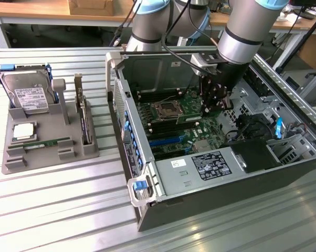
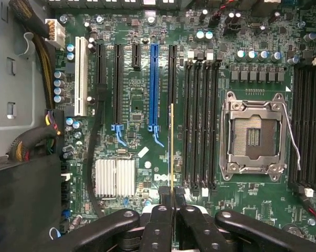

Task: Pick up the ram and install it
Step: 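Insert the ram into the slot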

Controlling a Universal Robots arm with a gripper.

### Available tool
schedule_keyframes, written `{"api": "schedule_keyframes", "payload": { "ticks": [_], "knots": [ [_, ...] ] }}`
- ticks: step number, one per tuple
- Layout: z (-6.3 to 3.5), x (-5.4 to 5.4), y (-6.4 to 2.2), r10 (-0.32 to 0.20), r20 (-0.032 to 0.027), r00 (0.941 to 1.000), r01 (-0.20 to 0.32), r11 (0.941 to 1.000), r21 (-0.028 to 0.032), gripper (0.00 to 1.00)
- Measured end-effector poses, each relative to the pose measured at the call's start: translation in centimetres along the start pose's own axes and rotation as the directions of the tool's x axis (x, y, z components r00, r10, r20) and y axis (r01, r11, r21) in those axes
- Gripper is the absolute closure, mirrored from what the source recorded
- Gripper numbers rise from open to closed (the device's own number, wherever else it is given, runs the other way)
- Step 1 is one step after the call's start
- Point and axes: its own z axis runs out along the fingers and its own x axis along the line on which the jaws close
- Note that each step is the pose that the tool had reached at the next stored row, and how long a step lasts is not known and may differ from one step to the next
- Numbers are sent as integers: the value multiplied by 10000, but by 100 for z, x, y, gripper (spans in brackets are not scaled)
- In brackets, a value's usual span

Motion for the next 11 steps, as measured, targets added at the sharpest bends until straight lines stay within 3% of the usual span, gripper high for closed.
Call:
{"api": "schedule_keyframes", "payload": {
  "ticks": [11],
  "knots": [
    [85, 0, -1, 0, 0, 10000, 0, 10000, 0, 88]
  ]
}}
